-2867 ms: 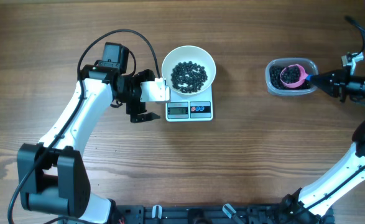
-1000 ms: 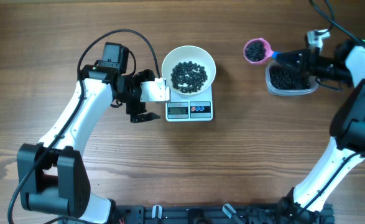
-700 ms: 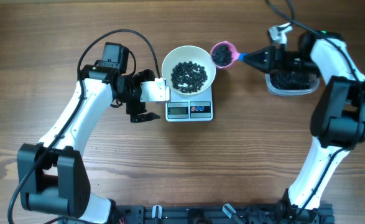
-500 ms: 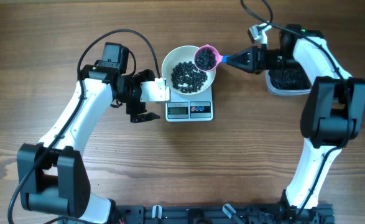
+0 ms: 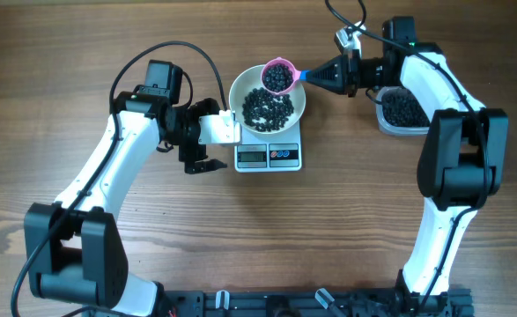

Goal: Scoop item into bowl and weigh 150g on scale
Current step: 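Carry the filled scoop left over the white bowl, then tip the scoop to pour beans into the white bowl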

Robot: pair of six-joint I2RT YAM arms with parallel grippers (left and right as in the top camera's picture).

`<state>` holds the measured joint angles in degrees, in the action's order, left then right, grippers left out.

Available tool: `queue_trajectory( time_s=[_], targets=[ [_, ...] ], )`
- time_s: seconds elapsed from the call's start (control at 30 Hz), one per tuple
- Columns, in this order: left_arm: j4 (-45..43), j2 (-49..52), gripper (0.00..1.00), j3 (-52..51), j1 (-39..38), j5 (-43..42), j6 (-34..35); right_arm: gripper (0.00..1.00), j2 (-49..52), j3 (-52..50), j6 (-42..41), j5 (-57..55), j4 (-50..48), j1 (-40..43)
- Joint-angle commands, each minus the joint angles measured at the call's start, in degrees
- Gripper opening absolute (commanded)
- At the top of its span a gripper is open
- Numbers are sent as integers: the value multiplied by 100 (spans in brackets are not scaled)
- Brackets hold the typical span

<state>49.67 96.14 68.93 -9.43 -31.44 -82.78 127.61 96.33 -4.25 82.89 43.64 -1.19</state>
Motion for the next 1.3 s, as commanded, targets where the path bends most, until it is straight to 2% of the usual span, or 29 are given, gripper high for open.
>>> queue_trajectory(
  time_s=[0.0, 0.3, 0.57, 0.77, 0.93, 1.17, 1.27],
  targets=[
    [2, 66, 100, -37, -11, -127, 55, 4, 70, 9, -195, 98, -125, 7],
    [2, 66, 100, -37, -9, -127, 55, 4, -610, 11, -125, -603, -474, -26],
    [2, 66, 100, -37, -9, -127, 55, 4, -837, 9, 767, -732, -474, -144],
    [2, 66, 100, -37, -9, -127, 55, 4, -837, 9, 1958, -1582, -304, -273],
    [2, 66, 100, -37, -11, -127, 55, 4, -837, 9, 2568, -1862, -310, -282],
    [2, 66, 100, -37, -11, -127, 55, 4, -837, 9, 2651, -1381, -315, -282],
    [2, 66, 100, -37, -11, -127, 55, 4, -837, 9, 2140, -1585, -367, -234]
  ],
)
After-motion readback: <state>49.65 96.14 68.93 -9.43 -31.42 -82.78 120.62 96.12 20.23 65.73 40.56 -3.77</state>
